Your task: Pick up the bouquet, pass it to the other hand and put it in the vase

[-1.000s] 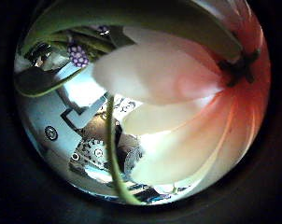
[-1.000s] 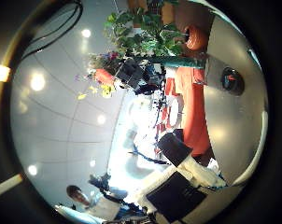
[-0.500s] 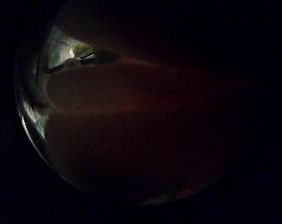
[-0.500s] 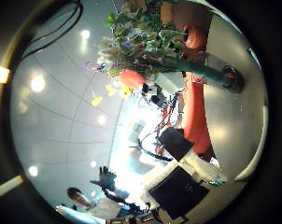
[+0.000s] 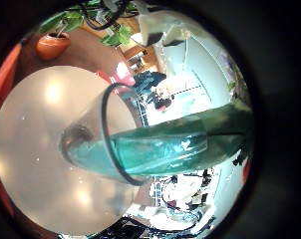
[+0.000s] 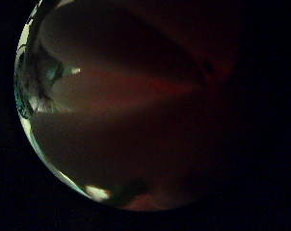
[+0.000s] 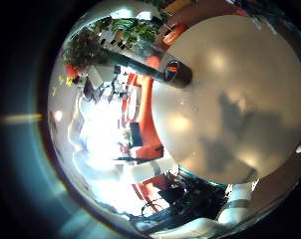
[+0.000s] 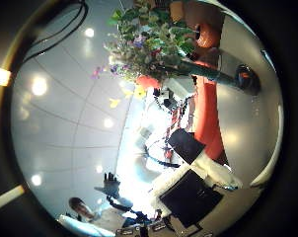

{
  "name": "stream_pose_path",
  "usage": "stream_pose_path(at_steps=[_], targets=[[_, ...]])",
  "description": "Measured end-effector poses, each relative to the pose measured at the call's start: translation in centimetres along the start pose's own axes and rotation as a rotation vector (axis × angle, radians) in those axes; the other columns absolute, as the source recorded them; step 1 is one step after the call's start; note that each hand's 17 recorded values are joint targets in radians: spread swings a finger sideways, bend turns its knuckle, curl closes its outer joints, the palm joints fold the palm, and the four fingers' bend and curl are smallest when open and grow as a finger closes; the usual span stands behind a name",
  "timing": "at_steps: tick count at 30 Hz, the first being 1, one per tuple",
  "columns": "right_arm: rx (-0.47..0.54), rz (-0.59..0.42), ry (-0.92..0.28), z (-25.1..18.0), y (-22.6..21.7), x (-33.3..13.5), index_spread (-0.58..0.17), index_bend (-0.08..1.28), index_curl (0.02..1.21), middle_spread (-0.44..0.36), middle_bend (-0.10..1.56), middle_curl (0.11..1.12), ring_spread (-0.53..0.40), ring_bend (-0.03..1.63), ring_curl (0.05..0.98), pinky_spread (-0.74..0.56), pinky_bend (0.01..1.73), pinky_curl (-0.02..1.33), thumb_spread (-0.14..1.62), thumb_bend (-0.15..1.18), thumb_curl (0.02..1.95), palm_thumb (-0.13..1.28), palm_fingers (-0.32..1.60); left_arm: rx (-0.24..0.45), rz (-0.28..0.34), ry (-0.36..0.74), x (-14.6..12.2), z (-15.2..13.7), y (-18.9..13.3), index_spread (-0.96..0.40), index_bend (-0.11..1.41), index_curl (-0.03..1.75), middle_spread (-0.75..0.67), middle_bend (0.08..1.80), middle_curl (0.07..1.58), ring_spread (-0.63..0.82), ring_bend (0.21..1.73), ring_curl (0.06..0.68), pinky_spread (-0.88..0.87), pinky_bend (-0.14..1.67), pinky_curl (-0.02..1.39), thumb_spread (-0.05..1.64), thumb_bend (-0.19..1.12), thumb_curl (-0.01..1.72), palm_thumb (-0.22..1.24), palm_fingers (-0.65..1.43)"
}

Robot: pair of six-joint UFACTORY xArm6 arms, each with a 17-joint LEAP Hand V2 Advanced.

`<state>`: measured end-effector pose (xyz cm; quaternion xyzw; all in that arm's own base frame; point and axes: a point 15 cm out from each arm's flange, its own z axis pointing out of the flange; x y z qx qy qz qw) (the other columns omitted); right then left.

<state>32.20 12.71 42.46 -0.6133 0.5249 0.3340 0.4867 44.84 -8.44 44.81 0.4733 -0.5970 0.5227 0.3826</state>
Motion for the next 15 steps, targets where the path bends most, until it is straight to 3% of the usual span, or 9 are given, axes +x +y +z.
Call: stream_pose_path(at_steps=[7,15], targets=[[0.0,-0.067,0.054,-1.0,0.1,0.5,-0.335,0.18,0.31,0.035,0.19,0.33,0.167,0.53,0.228,0.5,0.7,0.25,1.04,-0.02,0.48,0.65,0.2,-0.019,-0.056,-0.124,0.6,-0.4,1.8,0.12,0.11,0.25,0.6,0.16,0.25,0.66,0.47,0.141,0.63,0.17,0.36,0.88,-0.03,0.35,0.13,-0.2],[-0.02,-0.093,0.109,-2.1,0.2,2.0,-0.329,0.18,0.32,0.034,0.19,0.32,0.167,0.52,0.223,0.51,0.7,0.23,1.03,-0.02,0.48,0.66,0.21,-0.008,-0.099,-0.158,0.2,-0.8,2.0,0.12,0.12,0.21,0.6,0.16,0.22,0.66,0.44,0.145,0.62,0.18,0.32,0.88,-0.03,0.34,0.14,-0.17]])
